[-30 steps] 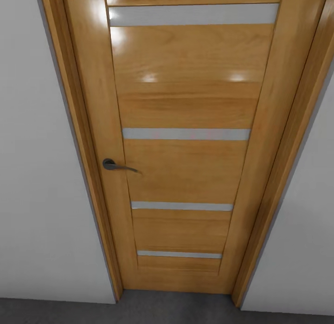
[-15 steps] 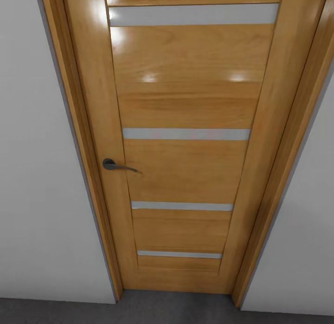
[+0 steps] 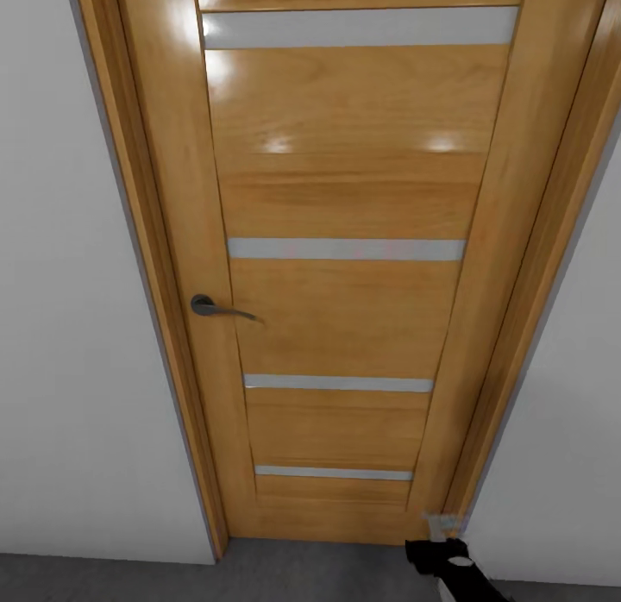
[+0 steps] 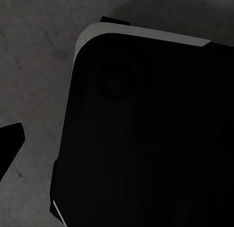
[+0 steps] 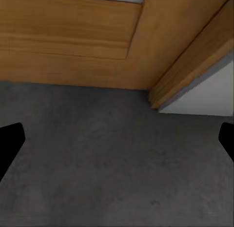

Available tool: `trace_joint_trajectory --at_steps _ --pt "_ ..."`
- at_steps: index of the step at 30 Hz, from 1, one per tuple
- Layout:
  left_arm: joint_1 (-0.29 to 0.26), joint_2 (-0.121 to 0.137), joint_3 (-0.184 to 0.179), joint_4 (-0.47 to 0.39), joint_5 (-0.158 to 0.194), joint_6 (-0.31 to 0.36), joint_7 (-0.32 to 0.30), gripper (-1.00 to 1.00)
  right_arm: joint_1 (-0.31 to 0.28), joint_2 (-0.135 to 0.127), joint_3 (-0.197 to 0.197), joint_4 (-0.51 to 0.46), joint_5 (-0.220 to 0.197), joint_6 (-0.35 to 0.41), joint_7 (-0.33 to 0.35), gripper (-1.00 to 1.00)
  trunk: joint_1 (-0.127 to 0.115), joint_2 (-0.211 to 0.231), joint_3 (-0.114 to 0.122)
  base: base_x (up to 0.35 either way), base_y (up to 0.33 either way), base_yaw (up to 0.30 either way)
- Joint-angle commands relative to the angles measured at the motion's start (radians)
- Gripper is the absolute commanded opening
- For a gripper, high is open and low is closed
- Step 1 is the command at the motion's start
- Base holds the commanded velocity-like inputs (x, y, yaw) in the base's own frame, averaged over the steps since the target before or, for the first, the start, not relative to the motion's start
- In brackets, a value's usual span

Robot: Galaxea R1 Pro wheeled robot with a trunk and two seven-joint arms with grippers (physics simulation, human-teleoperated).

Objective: Move the two storage containers from the living room to the garage. In the garage, place one container on the floor and stack the other container on top of it (either order is fine).

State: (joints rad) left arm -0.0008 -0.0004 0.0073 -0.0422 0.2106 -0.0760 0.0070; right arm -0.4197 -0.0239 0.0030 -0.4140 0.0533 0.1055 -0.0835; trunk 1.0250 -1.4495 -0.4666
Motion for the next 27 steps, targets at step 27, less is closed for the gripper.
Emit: trace_joint_trajectory --at_steps 27 --pt "0.000 -0.003 0.000 -0.002 0.004 -0.001 -0.001 1.00 -0.540 0.198 0.219 0.012 0.196 0.081 0.026 1.00 0.000 -0.001 -0.001 0.000 0.000 0.000"
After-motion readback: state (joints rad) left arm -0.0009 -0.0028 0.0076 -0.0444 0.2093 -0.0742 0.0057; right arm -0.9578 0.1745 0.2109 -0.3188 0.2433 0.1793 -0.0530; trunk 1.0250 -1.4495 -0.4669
